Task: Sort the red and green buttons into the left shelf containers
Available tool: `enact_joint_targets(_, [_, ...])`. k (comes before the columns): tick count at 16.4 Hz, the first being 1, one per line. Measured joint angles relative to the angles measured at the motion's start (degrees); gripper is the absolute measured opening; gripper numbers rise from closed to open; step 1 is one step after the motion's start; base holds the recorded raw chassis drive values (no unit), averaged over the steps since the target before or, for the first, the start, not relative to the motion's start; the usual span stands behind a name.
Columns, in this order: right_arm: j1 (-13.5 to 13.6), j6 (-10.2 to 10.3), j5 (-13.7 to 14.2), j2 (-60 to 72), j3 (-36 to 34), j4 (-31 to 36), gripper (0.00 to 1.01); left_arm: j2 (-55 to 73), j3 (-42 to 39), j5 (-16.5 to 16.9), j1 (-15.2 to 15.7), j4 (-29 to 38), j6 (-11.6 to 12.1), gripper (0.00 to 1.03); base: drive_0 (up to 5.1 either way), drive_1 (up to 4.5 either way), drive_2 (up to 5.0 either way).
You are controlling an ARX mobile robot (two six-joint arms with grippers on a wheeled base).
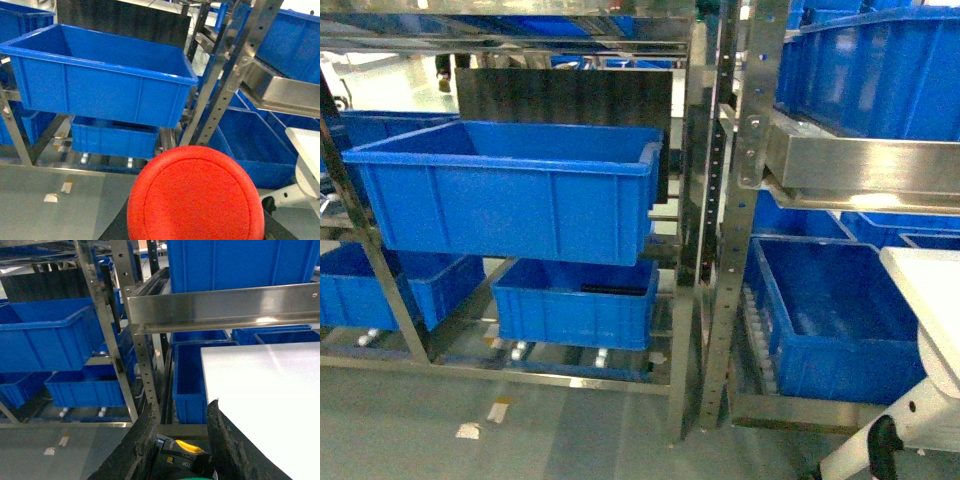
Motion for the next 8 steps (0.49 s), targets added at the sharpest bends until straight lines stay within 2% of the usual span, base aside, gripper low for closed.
enact_joint_targets(8, [0.0,0.0,0.0,0.0,0.0,0.0,0.28,0.04,0.0,0.02,0.0,-0.07,0.0,0.24,-4.8,3.63,1.1])
